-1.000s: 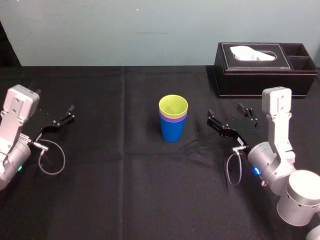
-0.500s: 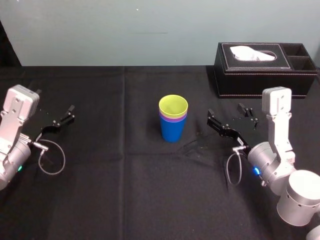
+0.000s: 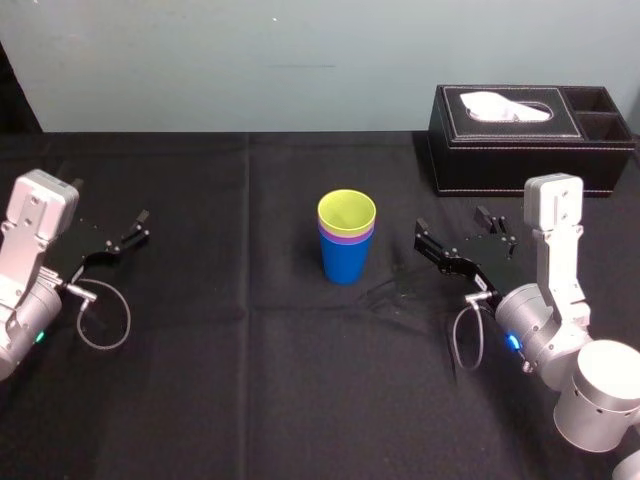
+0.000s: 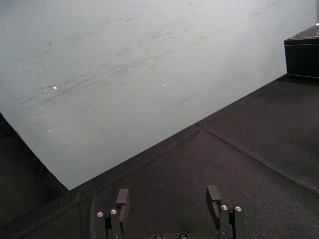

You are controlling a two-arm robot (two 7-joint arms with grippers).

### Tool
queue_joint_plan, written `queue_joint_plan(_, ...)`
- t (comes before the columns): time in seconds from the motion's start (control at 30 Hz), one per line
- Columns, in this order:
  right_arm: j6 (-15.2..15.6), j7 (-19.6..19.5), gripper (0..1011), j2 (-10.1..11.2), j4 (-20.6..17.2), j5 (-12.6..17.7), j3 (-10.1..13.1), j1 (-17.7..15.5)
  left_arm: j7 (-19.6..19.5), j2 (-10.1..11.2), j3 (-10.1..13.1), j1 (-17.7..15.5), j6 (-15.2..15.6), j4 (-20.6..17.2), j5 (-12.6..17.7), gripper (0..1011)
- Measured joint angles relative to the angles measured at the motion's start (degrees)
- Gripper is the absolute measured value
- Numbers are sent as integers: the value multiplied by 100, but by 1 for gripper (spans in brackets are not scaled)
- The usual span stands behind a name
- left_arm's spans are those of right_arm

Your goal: Stack the three plastic cups sequentially using one hand.

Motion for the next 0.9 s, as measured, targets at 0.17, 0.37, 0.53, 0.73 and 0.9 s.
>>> queue_joint_plan(0.17, 0, 0, 1003, 0, 0, 0, 0, 0, 0, 0, 0, 0, 0, 0, 0, 1011)
queue_joint_plan(0.37, 0, 0, 1003, 0, 0, 0, 0, 0, 0, 0, 0, 0, 0, 0, 0, 1011)
queue_joint_plan(0.53, 0, 0, 1003, 0, 0, 0, 0, 0, 0, 0, 0, 0, 0, 0, 0, 1011)
queue_joint_plan(0.73, 0, 0, 1003, 0, 0, 0, 0, 0, 0, 0, 0, 0, 0, 0, 0, 1011)
queue_joint_plan(0.9, 0, 0, 1003, 0, 0, 0, 0, 0, 0, 0, 0, 0, 0, 0, 0, 1011)
